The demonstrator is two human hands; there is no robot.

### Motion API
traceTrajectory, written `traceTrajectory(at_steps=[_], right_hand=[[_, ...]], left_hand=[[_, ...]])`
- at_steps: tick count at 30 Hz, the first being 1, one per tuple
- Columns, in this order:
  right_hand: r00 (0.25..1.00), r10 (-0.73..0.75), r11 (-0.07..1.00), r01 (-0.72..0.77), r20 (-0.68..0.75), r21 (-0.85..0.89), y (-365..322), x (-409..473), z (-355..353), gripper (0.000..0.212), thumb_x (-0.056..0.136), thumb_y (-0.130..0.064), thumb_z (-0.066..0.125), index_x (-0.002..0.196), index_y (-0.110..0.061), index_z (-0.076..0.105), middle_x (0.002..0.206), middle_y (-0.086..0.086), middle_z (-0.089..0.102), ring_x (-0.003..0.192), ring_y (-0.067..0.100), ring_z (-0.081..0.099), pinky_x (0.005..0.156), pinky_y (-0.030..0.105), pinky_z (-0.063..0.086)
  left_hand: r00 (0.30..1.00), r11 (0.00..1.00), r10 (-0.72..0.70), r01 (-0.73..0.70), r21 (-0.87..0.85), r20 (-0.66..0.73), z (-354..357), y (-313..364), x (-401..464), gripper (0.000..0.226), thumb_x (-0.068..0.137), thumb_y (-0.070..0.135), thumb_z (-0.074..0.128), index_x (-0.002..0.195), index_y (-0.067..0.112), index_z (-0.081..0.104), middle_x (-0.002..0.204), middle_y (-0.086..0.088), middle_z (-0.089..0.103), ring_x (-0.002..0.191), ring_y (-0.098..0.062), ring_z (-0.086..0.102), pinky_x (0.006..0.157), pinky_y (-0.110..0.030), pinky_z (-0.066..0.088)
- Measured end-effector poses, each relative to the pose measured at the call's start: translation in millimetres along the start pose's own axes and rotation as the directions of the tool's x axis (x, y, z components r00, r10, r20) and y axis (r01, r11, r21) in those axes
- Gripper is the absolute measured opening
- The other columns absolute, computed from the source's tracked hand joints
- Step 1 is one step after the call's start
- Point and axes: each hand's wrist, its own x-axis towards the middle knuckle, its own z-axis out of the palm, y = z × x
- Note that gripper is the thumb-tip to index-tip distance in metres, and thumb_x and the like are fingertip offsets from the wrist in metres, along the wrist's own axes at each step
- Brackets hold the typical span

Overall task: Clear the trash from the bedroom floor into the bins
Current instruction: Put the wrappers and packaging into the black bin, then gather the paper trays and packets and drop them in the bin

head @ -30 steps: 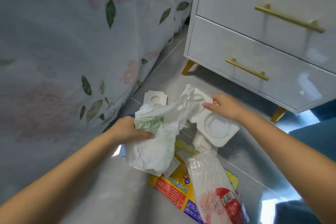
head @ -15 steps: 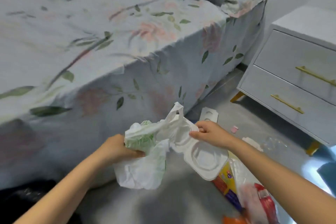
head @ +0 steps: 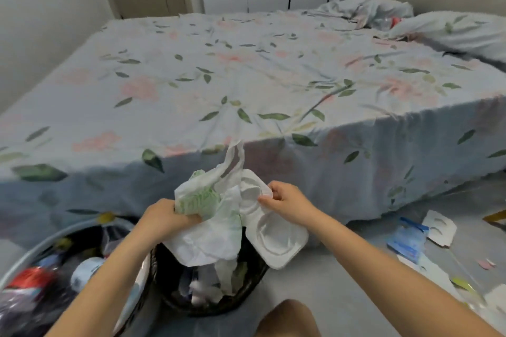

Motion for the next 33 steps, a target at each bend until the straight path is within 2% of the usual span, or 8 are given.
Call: traceTrajectory(at_steps=[3, 6, 10, 12, 14, 21, 28, 33], right_hand=[[0.998, 0.035, 0.999, -0.035, -0.051, -0.005, -15.7, 13.9, 54.6, 0.027, 0.091, -0.032, 0.057, 0.071, -0.019, 0.045, 0.066, -0.007, 0.048, 0.059, 0.007, 0.042, 0.053, 0.024, 0.032], [0.993, 0.122, 0.993, -0.122, 0.002, -0.008, -9.6, 21.0, 98.6, 0.022, 0.09, -0.023, 0.055, 0.071, -0.017, 0.044, 0.069, -0.004, 0.049, 0.065, 0.016, 0.046, 0.055, 0.027, 0.032], [0.954, 0.2, 0.961, -0.147, 0.222, -0.235, -2.5, 30.0, 115.1, 0.033, 0.092, -0.022, 0.054, 0.067, 0.0, 0.053, 0.065, 0.012, 0.057, 0.065, 0.028, 0.054, 0.064, 0.037, 0.044], [0.955, 0.182, 0.945, -0.104, 0.233, -0.311, -0.6, 33.1, 105.8, 0.033, 0.092, -0.026, 0.055, 0.085, 0.004, 0.066, 0.082, 0.02, 0.07, 0.079, 0.031, 0.064, 0.076, 0.042, 0.053], [0.97, 0.125, 0.938, -0.048, 0.207, -0.343, 4.0, 33.7, 85.1, 0.026, 0.092, -0.027, 0.056, 0.099, -0.005, 0.067, 0.091, 0.014, 0.072, 0.087, 0.027, 0.065, 0.081, 0.042, 0.054], [0.98, 0.089, 0.75, 0.05, 0.176, -0.66, 57.3, 20.8, -5.5, 0.023, 0.091, -0.036, 0.05, 0.105, -0.022, 0.062, 0.111, 0.003, 0.067, 0.105, 0.029, 0.06, 0.079, 0.037, 0.048], [0.972, 0.233, 0.742, -0.194, -0.023, -0.641, 153.5, -49.7, -103.1, 0.031, 0.091, -0.046, 0.05, 0.103, -0.02, 0.062, 0.107, 0.002, 0.068, 0.101, 0.026, 0.062, 0.074, 0.034, 0.047], [0.893, 0.422, 0.698, -0.429, -0.156, -0.573, 254.0, -125.0, -167.1, 0.035, 0.089, -0.049, 0.049, 0.109, -0.023, 0.062, 0.109, 0.004, 0.068, 0.105, 0.026, 0.061, 0.078, 0.034, 0.047]], left_hand=[[0.999, 0.99, -0.048, 0.049, 0.132, -0.007, 5.9, -27.7, 15.8, 0.044, 0.051, 0.068, 0.062, 0.076, 0.032, 0.066, 0.069, 0.015, 0.059, 0.069, -0.01, 0.058, 0.056, -0.026, 0.043], [0.994, 0.949, -0.104, 0.09, 0.302, 0.031, 27.8, -44.5, 37.4, 0.038, 0.057, 0.064, 0.058, 0.072, 0.029, 0.059, 0.069, 0.012, 0.056, 0.065, -0.012, 0.056, 0.055, -0.026, 0.043], [0.971, 0.848, -0.201, 0.104, 0.521, 0.134, 58.6, -60.5, 50.4, 0.032, 0.066, 0.04, 0.065, 0.09, 0.02, 0.061, 0.104, 0.0, 0.066, 0.096, -0.022, 0.066, 0.076, -0.03, 0.052], [0.959, 0.748, -0.236, 0.076, 0.659, 0.157, 69.9, -65.9, 53.2, 0.045, 0.073, 0.028, 0.066, 0.116, 0.015, 0.06, 0.122, -0.002, 0.061, 0.111, -0.023, 0.063, 0.084, -0.031, 0.052], [0.955, 0.678, -0.242, 0.038, 0.734, 0.174, 72.4, -57.9, 55.4, 0.049, 0.076, 0.027, 0.066, 0.123, 0.015, 0.058, 0.125, -0.001, 0.059, 0.114, -0.023, 0.061, 0.086, -0.032, 0.051], [0.981, 0.614, 0.136, -0.191, 0.766, 0.136, 63.2, 46.7, 60.7, 0.032, 0.083, 0.04, 0.061, 0.109, 0.021, 0.061, 0.105, 0.001, 0.063, 0.09, -0.023, 0.06, 0.068, -0.032, 0.041], [0.89, 0.531, 0.307, -0.455, 0.715, 0.338, 168.3, 151.9, 64.7, 0.032, 0.088, 0.027, 0.049, 0.116, 0.021, 0.062, 0.12, -0.005, 0.063, 0.107, -0.031, 0.061, 0.083, -0.037, 0.048], [0.803, 0.533, 0.386, -0.596, 0.6, 0.454, 286.8, 215.2, 65.4, 0.032, 0.083, 0.039, 0.053, 0.11, 0.025, 0.063, 0.12, -0.003, 0.064, 0.11, -0.028, 0.061, 0.088, -0.035, 0.049]])
